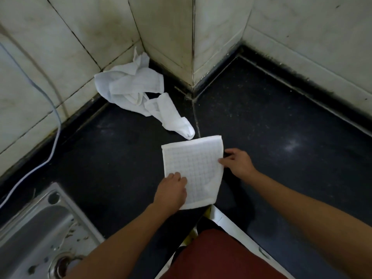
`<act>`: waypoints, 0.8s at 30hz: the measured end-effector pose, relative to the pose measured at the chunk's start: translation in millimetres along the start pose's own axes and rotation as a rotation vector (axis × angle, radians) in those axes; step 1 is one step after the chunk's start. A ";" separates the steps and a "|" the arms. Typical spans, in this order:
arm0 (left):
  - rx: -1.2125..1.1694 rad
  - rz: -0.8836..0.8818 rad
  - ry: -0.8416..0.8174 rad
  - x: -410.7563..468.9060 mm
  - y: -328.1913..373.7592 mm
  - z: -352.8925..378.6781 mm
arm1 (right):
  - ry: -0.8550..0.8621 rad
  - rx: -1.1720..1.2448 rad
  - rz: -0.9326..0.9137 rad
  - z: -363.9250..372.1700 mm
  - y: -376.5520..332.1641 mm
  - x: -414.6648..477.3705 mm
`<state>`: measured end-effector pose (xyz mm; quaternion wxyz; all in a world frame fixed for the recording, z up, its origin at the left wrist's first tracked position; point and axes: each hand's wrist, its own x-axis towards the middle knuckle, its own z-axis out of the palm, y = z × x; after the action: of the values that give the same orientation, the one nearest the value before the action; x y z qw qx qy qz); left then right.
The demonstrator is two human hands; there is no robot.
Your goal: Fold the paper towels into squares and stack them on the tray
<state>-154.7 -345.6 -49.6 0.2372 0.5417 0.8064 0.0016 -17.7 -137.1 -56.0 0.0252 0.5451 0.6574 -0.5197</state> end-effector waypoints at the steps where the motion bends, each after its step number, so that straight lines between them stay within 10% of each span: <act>1: -0.001 0.027 -0.033 -8.0 3.4 5.9 | -0.037 0.099 0.061 2.6 -2.8 -4.5; 9: 0.007 0.055 -0.071 -24.0 5.2 12.9 | -0.355 -0.168 0.178 -7.4 -1.6 -30.0; 17: 0.053 0.083 -0.062 -38.0 6.4 20.6 | -0.058 -0.347 0.094 -20.6 22.9 -39.8; 21: 0.058 0.103 0.000 -49.0 6.7 26.5 | 0.204 -0.661 -0.187 -14.6 33.0 -67.3; 24: 0.054 0.112 0.008 -57.1 7.6 32.4 | -0.019 -0.824 -0.462 4.4 42.5 -95.3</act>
<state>-118.5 -400.7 -54.7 0.2188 0.5923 0.7754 -0.0046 50.1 -211.8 -28.7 0.1293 0.3241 0.9127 -0.2124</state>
